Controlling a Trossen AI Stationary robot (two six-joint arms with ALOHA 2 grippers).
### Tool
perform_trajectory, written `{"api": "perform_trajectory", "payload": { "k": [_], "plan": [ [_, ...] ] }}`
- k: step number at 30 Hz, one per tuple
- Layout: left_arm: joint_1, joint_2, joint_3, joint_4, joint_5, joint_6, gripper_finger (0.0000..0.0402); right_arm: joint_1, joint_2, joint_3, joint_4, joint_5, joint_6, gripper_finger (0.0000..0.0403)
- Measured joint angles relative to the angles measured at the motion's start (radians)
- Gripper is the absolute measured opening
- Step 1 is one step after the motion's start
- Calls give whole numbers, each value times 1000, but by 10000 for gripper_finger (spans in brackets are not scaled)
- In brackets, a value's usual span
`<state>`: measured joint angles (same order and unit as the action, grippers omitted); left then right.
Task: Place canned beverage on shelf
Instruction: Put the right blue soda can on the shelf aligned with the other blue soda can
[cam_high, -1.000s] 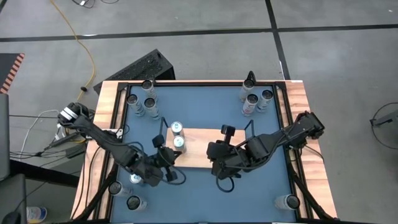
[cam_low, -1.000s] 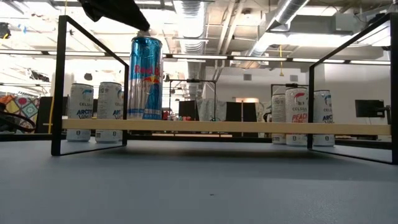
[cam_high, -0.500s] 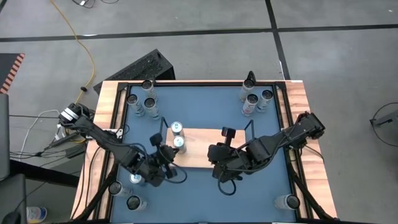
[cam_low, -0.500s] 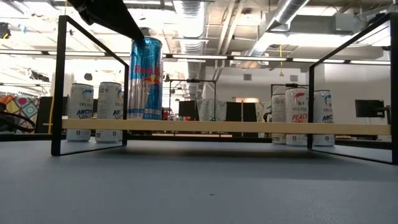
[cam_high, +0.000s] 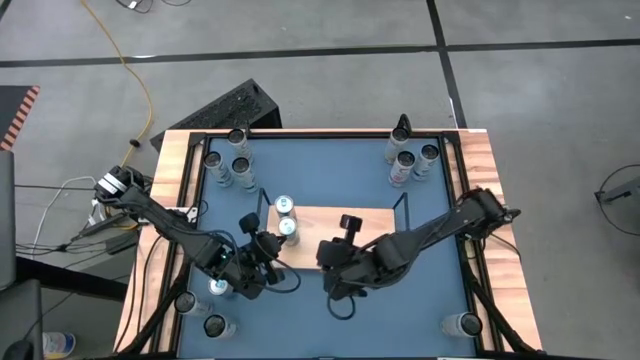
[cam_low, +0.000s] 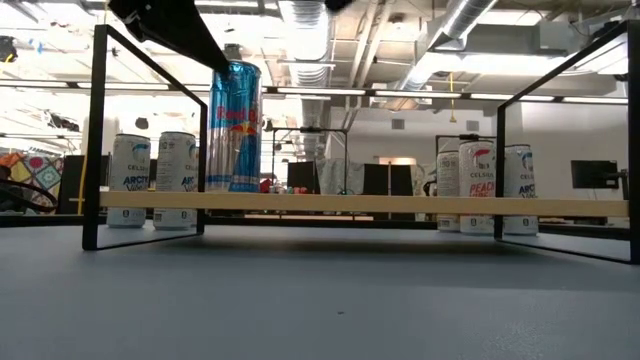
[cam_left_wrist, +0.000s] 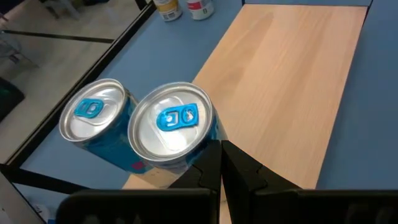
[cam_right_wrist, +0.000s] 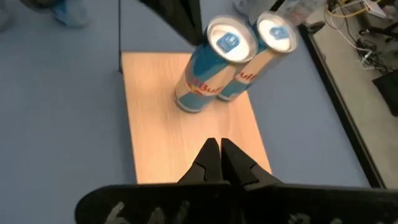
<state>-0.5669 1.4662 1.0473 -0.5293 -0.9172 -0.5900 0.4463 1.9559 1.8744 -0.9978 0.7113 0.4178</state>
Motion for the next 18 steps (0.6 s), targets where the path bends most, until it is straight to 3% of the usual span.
{"api": "perform_trajectory", "payload": {
  "k": [9, 18],
  "plan": [
    [-38, -29, 0, -11, 19, -32, 0, -72, 111, 0, 130, 21, -123, 0],
    [-69, -75, 0, -81, 6, -70, 0, -130, 128, 0, 176, -7, -157, 0]
  ]
}}
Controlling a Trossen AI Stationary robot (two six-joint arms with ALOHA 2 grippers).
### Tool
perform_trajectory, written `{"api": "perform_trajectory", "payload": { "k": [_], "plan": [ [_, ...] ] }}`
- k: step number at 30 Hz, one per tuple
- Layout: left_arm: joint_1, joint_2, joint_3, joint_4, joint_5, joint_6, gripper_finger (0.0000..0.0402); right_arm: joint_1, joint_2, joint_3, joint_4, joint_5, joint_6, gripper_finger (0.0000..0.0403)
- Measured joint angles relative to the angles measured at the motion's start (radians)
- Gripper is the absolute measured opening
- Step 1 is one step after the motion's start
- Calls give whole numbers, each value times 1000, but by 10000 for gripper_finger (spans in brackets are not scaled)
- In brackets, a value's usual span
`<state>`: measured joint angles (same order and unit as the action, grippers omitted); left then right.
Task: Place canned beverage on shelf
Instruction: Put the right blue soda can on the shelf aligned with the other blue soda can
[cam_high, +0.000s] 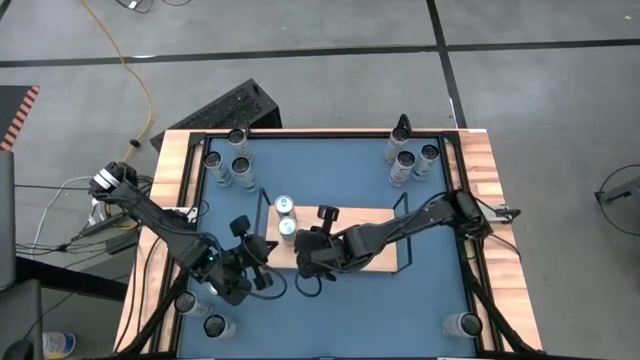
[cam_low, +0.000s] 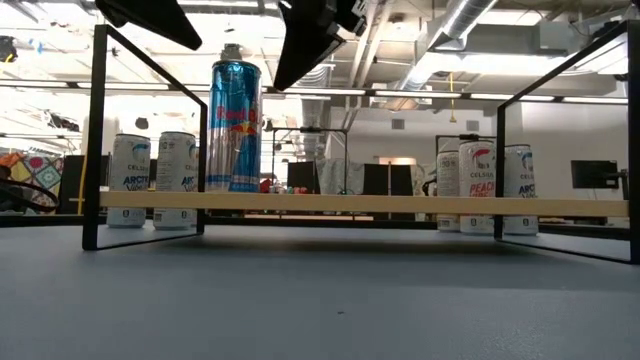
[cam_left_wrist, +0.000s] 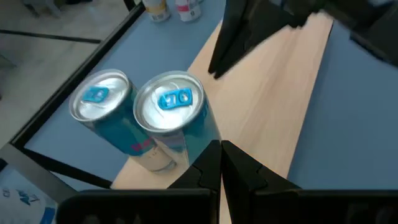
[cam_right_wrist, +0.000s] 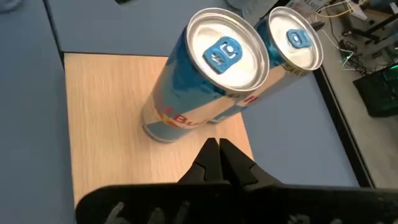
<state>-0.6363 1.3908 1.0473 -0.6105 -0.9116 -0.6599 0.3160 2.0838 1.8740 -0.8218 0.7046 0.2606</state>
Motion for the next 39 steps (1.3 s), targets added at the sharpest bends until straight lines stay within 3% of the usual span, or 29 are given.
{"api": "perform_trajectory", "payload": {
  "k": [19, 39],
  "plan": [
    [-4, 0, 0, -13, -13, 0, 0, -43, 0, 0, 121, -92, -83, 0],
    [0, 0, 0, -43, -14, 2, 0, -64, 0, 0, 128, -157, -97, 0]
  ]
}}
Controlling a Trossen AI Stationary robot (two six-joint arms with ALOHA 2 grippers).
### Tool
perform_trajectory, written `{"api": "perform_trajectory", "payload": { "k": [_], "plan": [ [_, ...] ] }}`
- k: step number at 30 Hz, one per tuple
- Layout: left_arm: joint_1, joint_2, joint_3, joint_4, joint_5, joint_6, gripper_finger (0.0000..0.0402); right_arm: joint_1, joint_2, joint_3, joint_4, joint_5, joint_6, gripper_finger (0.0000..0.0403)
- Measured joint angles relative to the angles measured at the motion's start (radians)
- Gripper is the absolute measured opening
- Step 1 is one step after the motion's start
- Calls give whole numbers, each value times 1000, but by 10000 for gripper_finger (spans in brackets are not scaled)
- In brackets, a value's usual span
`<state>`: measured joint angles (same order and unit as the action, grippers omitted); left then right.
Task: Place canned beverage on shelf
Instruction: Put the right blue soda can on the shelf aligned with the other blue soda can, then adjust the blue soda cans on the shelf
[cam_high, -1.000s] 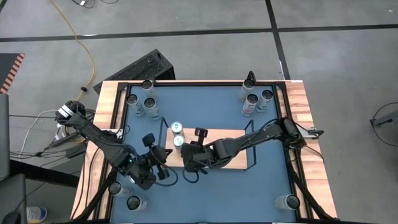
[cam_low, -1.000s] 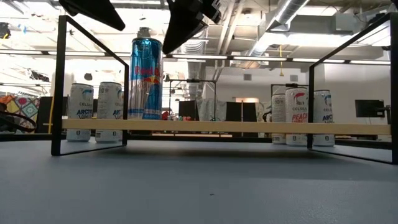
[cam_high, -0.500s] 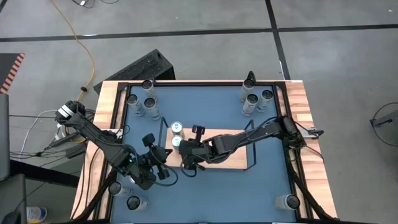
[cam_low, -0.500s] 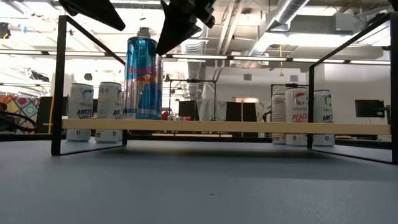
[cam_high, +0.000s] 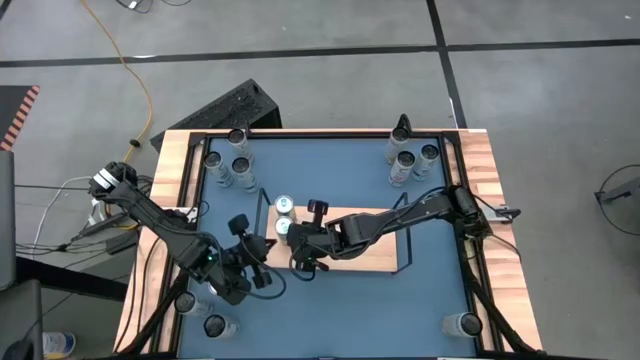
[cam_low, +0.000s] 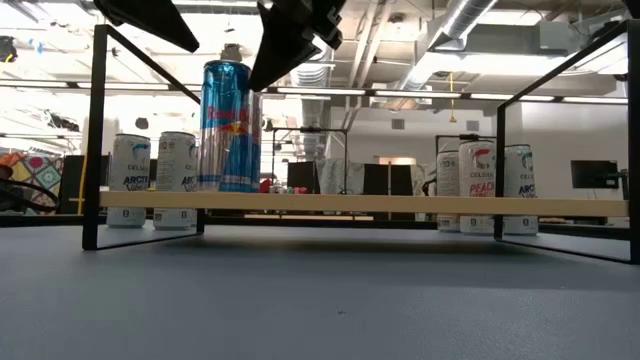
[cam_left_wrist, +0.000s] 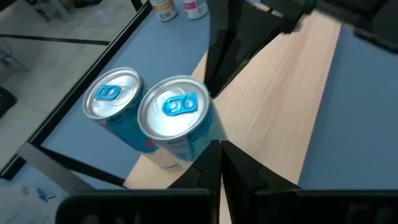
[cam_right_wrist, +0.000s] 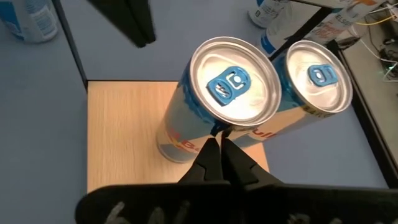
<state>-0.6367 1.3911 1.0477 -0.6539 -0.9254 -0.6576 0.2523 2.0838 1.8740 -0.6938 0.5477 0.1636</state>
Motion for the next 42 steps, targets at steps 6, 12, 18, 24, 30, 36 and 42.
{"api": "perform_trajectory", "payload": {
  "k": [6, 12, 18, 24, 30, 36, 42],
  "plan": [
    [11, 0, 0, -11, -1, -10, 0, -2, 0, 0, 4, -2, -7, 0],
    [10, 0, 0, -11, -3, -9, 0, -5, 0, 0, 19, -4, -13, 0],
    [10, 0, 0, -11, -4, -2, 0, -5, 0, 0, 25, -12, -15, 0],
    [32, 0, -5, -26, -3, 2, 0, -4, 0, 0, 12, -11, -15, 0],
    [54, 0, -5, -34, 2, 2, 0, 2, 0, 0, -11, -8, -16, 0],
    [62, 0, -5, -36, 2, 2, 0, -1, 0, 0, -18, 5, -15, 0],
    [63, 0, -6, -31, 2, 6, 0, -21, 0, 0, -20, 11, -15, 0]
  ]
}}
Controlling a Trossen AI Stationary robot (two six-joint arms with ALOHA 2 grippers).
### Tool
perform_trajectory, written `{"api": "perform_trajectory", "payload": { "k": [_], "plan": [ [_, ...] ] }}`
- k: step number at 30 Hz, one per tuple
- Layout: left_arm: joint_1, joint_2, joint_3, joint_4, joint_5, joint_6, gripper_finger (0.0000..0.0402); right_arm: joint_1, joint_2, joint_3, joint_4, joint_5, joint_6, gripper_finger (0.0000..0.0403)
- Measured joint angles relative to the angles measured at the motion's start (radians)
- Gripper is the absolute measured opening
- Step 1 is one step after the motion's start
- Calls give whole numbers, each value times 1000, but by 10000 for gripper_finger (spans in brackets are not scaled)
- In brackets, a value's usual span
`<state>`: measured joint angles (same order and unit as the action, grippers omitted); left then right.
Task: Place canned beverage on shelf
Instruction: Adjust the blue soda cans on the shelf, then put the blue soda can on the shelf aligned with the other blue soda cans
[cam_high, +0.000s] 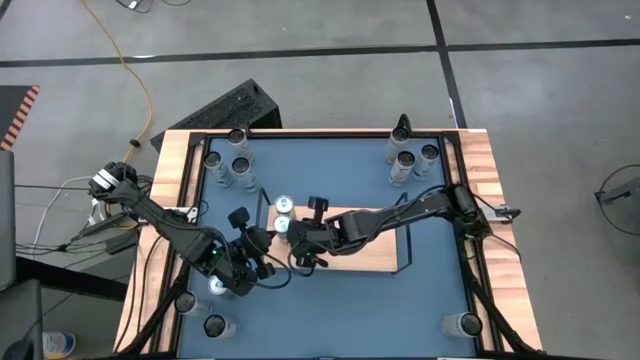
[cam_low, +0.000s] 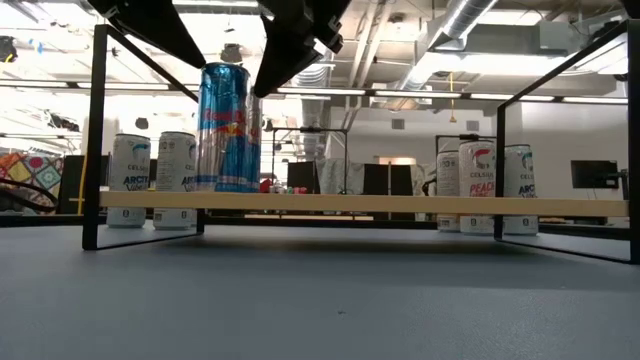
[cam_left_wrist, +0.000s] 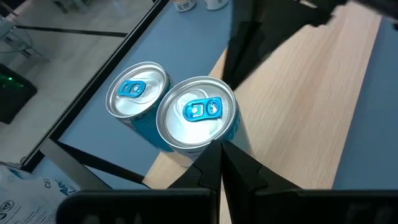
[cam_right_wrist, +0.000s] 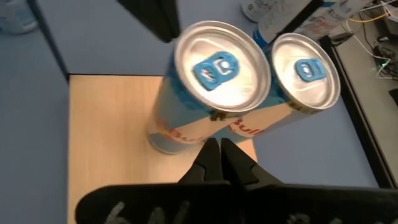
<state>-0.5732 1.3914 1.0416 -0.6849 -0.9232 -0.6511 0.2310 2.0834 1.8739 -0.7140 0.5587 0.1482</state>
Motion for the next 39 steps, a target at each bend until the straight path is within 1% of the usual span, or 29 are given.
{"api": "perform_trajectory", "payload": {
  "k": [10, 18, 24, 29, 39],
  "plan": [
    [1, 0, 0, 2, 5, 3, 0, -51, 0, 0, -39, 24, -9, 0],
    [1, 0, 0, 3, 10, 7, 0, -105, 0, 0, -7, 20, -58, 0],
    [1, 0, 0, 3, 9, 10, 0, -109, 0, 0, 23, 12, -82, 0],
    [1, 0, 0, 3, 9, 11, 0, -108, 0, 0, 37, -29, -95, 0],
    [1, 0, -1, 2, 8, 26, 0, -108, 0, 0, 21, -27, -106, 0]
  ]
}}
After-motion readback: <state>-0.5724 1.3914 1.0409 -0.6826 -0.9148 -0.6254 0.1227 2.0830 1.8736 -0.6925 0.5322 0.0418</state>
